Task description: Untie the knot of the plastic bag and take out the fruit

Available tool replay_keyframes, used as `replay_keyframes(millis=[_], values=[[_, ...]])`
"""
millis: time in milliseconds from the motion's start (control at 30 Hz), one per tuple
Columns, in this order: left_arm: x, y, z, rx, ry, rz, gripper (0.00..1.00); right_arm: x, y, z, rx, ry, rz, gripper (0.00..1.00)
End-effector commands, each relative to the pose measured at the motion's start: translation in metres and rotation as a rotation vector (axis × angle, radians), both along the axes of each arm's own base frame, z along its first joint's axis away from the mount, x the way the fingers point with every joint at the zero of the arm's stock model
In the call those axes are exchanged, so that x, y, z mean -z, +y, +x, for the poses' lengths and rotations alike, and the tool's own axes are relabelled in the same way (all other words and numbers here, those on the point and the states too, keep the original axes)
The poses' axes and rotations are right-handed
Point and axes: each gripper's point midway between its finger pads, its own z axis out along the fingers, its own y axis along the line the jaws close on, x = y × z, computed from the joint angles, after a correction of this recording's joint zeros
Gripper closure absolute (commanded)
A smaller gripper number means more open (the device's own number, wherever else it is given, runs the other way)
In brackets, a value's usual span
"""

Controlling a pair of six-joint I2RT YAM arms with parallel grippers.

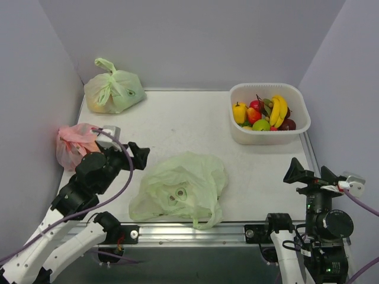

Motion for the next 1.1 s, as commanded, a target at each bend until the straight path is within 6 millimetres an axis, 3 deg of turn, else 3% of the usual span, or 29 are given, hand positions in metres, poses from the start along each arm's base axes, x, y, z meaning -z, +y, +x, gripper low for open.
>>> replay_keyframes(millis=[0,100,200,433,600,1067], values=[[-0.017,0.077,0.004,-0.394,-0.063,-0.017,0.03,-0.004,-0.002,-0.001,0.006,-0.022,-0.044,0.00],[-0.024,0.114,-0.008,-0.537,-0.118,-0.033,0.03,-0.005,0.003,-0.003,-0.029,-0.024,-0.070,0.00],[-0.025,0.136,-0.019,-0.605,-0.156,-0.037,0.03,-0.001,0.005,-0.001,-0.038,-0.010,-0.076,0.00],[-0.011,0.163,-0.040,-0.671,-0.179,-0.062,0.03,0.015,0.008,0.003,-0.057,0.014,-0.061,0.00],[0.008,0.167,-0.044,-0.691,-0.170,-0.082,0.02,0.024,0.008,0.004,-0.061,0.034,-0.080,0.00],[0.020,0.165,-0.038,-0.705,-0.144,-0.057,0.03,0.027,0.009,0.010,-0.068,0.057,-0.081,0.00]])
